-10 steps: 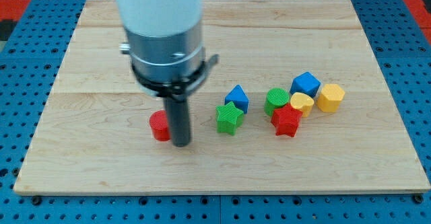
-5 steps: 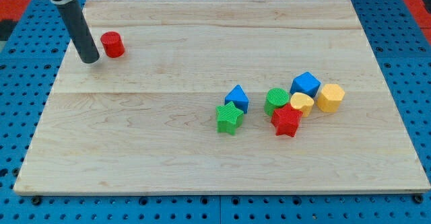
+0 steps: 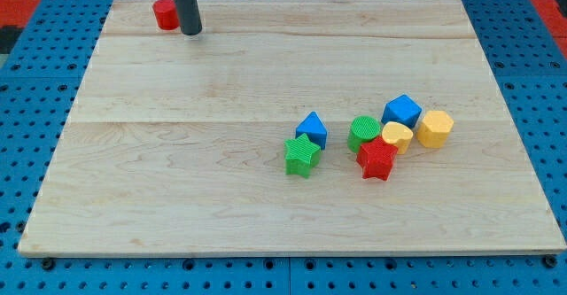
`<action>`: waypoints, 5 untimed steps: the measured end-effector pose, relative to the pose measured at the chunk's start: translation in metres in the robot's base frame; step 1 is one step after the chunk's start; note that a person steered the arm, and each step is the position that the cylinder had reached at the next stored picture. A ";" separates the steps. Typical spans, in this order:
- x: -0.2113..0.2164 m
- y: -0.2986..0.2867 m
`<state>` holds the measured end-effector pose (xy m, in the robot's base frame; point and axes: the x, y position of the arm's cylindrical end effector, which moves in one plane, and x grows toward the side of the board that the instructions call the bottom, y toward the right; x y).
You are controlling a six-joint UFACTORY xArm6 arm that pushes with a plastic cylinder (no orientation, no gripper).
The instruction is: Push the red circle towards the top left corner of the board
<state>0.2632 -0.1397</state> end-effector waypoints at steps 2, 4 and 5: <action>-0.016 0.033; 0.111 0.105; 0.215 0.104</action>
<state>0.4784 -0.0352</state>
